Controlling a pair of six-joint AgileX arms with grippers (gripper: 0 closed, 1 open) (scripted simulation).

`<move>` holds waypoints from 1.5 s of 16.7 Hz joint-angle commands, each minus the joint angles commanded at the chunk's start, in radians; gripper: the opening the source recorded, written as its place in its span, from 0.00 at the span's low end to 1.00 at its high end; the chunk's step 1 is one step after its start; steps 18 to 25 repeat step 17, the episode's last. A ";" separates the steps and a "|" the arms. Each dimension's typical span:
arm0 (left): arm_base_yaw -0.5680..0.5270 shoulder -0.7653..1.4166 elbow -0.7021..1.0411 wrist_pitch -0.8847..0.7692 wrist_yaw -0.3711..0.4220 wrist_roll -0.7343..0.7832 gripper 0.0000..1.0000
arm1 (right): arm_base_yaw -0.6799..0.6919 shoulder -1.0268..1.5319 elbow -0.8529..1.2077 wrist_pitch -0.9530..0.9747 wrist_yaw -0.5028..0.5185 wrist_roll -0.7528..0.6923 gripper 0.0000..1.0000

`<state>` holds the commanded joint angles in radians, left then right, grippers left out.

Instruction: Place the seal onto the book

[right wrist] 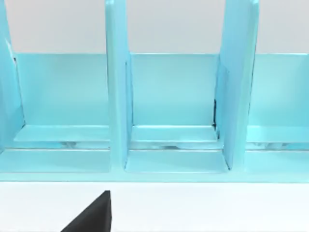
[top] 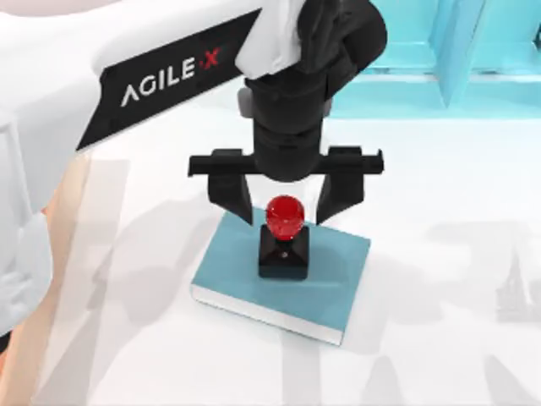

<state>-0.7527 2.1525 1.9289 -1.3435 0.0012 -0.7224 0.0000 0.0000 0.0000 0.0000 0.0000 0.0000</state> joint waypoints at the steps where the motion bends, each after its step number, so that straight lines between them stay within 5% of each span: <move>1: 0.000 0.000 0.000 0.000 0.000 0.000 1.00 | 0.000 0.000 0.000 0.000 0.000 0.000 1.00; 25: 0.000 0.011 0.137 -0.125 0.000 -0.001 1.00 | 0.000 0.000 0.000 0.000 0.000 0.000 1.00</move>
